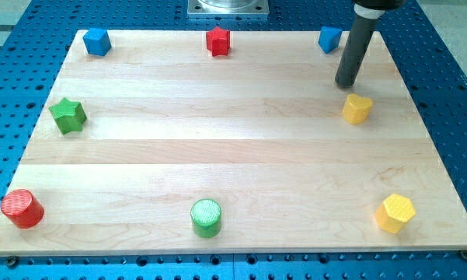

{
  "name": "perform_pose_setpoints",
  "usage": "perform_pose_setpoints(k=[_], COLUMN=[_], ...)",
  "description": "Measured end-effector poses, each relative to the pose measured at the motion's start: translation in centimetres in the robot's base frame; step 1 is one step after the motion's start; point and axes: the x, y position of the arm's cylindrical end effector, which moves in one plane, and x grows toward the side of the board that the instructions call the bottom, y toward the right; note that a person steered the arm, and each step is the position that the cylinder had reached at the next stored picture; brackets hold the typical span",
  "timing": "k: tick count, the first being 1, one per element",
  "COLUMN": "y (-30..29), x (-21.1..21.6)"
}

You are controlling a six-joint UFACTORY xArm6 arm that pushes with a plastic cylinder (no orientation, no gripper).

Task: Push the heart slightly downwards

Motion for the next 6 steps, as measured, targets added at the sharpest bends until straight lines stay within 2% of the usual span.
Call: perform_pose_setpoints(k=[2, 3, 4, 5, 6], y=[-1.3, 4.8, 7.4, 2.5, 0.4], x=[2.3, 3.1, 4.7, 6.1, 7.6])
